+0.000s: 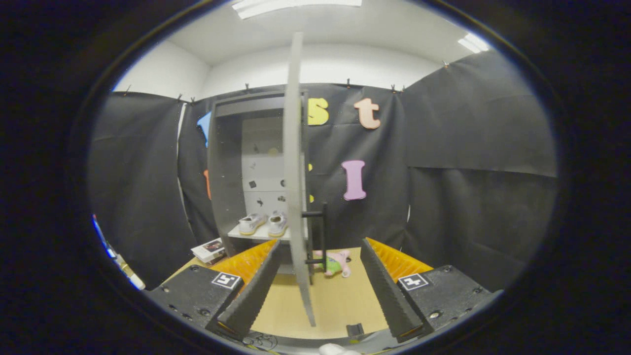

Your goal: Open the shoe cabinet door, grab the shoes and put them into the shoe cabinet, then close the shoe cabinet door.

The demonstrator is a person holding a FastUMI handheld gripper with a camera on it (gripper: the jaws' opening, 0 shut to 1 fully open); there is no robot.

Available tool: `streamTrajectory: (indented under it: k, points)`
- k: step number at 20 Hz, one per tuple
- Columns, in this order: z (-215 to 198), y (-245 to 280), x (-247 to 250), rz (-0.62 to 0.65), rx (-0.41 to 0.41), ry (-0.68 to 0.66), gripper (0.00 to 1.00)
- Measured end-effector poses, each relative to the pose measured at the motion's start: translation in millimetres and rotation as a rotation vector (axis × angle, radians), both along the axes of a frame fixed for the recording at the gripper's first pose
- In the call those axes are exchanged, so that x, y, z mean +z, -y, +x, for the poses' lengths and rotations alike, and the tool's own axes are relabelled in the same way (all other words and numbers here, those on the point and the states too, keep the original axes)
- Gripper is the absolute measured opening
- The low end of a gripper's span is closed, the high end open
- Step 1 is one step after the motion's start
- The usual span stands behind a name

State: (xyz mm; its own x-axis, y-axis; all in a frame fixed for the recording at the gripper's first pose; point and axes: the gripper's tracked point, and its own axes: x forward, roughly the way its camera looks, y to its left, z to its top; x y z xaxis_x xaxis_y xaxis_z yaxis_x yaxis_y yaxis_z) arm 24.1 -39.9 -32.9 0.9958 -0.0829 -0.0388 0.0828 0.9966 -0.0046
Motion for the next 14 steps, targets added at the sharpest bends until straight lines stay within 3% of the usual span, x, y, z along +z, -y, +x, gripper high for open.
streamTrajectory:
  k: [4, 8, 14]
  points:
    - [12.2, 60.2, -6.5, 0.009, -0.034, -0.012, 1.0]
    - [35.2, 94.6, -14.8, 0.01, -0.014, -0.035, 0.99]
    - [81.7, 82.5, -20.9, 0.008, 0.131, -0.068, 0.99]
